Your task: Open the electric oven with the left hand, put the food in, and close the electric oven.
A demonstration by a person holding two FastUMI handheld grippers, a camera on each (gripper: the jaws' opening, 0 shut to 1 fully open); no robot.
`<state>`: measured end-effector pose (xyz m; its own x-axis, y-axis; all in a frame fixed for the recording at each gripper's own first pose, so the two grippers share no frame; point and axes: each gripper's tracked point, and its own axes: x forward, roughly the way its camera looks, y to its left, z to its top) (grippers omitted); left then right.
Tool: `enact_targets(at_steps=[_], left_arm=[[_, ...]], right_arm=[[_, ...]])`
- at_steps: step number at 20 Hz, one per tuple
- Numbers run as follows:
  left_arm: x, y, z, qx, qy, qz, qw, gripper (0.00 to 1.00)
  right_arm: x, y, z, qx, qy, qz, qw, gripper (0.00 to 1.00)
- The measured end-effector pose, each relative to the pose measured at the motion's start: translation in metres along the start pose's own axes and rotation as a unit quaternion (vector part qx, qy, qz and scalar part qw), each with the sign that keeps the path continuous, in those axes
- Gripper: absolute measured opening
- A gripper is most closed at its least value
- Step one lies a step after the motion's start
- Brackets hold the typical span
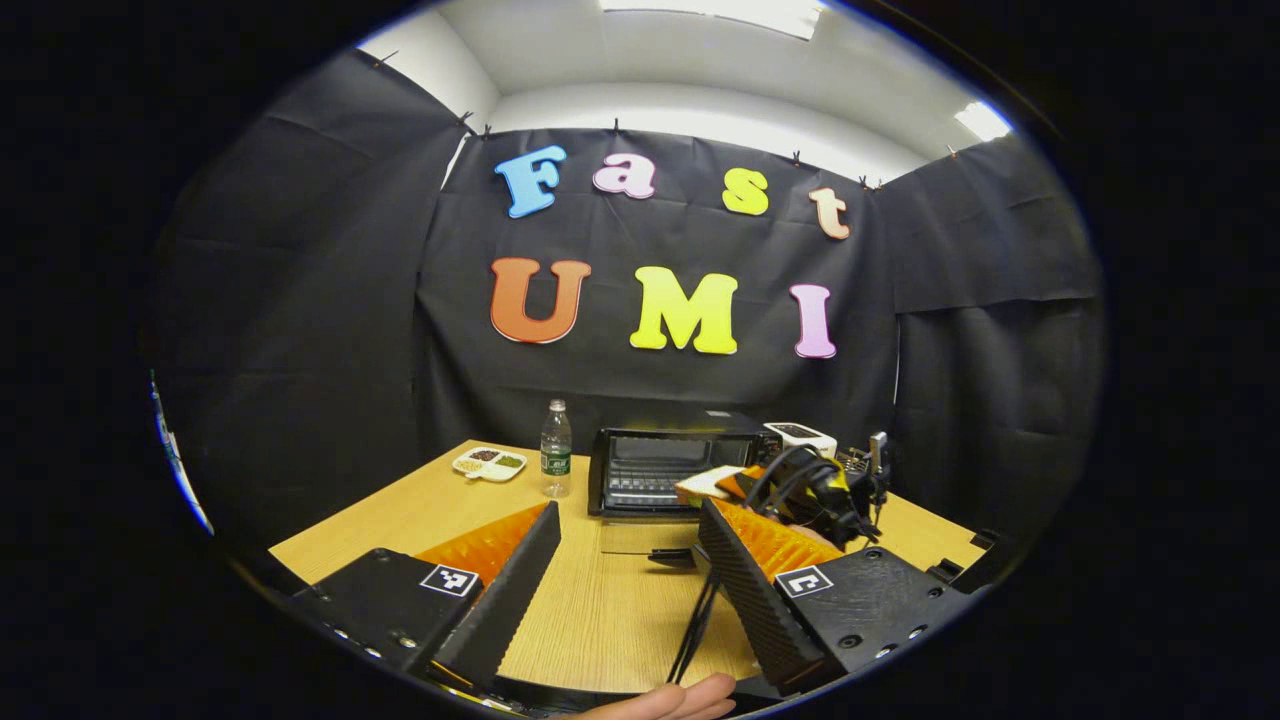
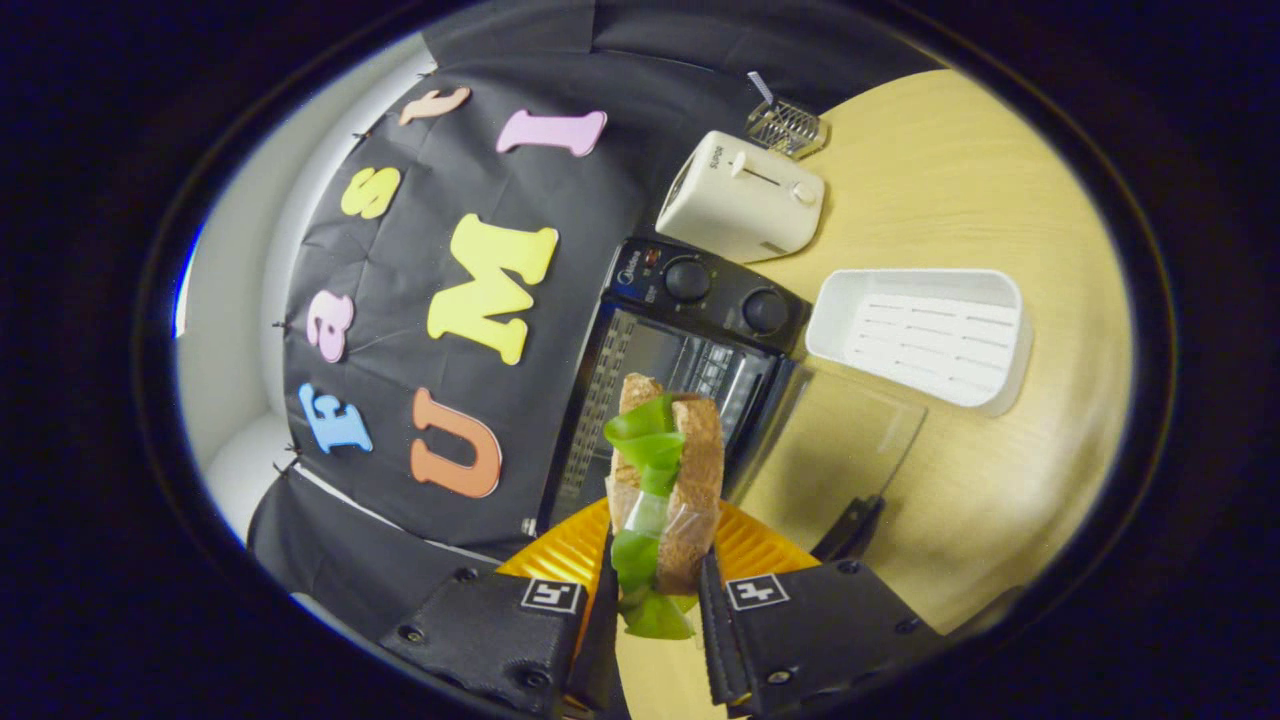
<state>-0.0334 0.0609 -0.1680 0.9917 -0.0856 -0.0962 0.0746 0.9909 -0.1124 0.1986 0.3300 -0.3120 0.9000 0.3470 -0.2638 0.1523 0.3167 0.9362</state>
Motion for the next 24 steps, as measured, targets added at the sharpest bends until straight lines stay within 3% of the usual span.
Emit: enact_targets(at_steps=[5,11,13,14,15,16,17,18,19,20,21,22,23,24], left_arm=[[0.011,-0.002,-0.021,0.027,0.026,0.004,0.999,0.92],[0.021,-0.003,-0.028,0.048,0.031,0.005,0.998,0.92],[0.025,-0.004,-0.04,0.028,0.049,0.007,0.998,0.92],[0.025,-0.008,-0.044,0.02,0.058,0.002,0.998,0.92],[0.025,-0.009,-0.046,0.016,0.062,0.002,0.998,0.92],[0.026,-0.007,-0.048,0.015,0.066,0.004,0.998,0.92],[0.026,-0.006,-0.049,0.014,0.069,0.005,0.998,0.92],[0.026,-0.007,-0.052,0.013,0.071,0.005,0.997,0.92],[0.026,-0.008,-0.052,0.012,0.072,0.004,0.997,0.92],[0.027,-0.008,-0.052,0.011,0.07,0.004,0.997,0.93],[0.027,-0.008,-0.05,0.011,0.069,0.003,0.998,0.93],[0.028,-0.008,-0.05,0.012,0.067,0.004,0.998,0.92],[0.029,-0.008,-0.05,0.011,0.065,0.003,0.998,0.92],[0.029,-0.009,-0.05,0.009,0.065,0.001,0.998,0.93]], right_arm=[[0.077,0.003,-0.021,-0.006,0.005,0.001,1.0,0.39],[0.147,-0.003,0.0,-0.042,-0.035,-0.016,0.998,0.4],[0.162,-0.004,0.003,-0.041,-0.038,-0.023,0.998,0.39],[0.167,-0.006,0.003,-0.039,-0.04,-0.03,0.998,0.3],[0.172,-0.01,0.003,-0.033,-0.037,-0.033,0.998,0.4],[0.174,-0.011,0.001,-0.027,-0.036,-0.034,0.998,0.41],[0.176,-0.012,0.004,-0.025,-0.043,-0.034,0.998,0.33],[0.177,-0.015,0.001,-0.029,-0.041,-0.036,0.998,0.33],[0.178,-0.016,0.0,-0.035,-0.04,-0.037,0.998,0.43],[0.178,-0.016,0.001,-0.039,-0.042,-0.038,0.998,0.43],[0.178,-0.017,0.001,-0.047,-0.042,-0.04,0.997,0.35],[0.178,-0.016,-0.001,-0.058,-0.043,-0.043,0.996,0.35],[0.179,-0.016,-0.001,-0.075,-0.047,-0.048,0.995,0.45],[0.18,-0.017,-0.001,-0.096,-0.053,-0.057,0.992,0.46]])
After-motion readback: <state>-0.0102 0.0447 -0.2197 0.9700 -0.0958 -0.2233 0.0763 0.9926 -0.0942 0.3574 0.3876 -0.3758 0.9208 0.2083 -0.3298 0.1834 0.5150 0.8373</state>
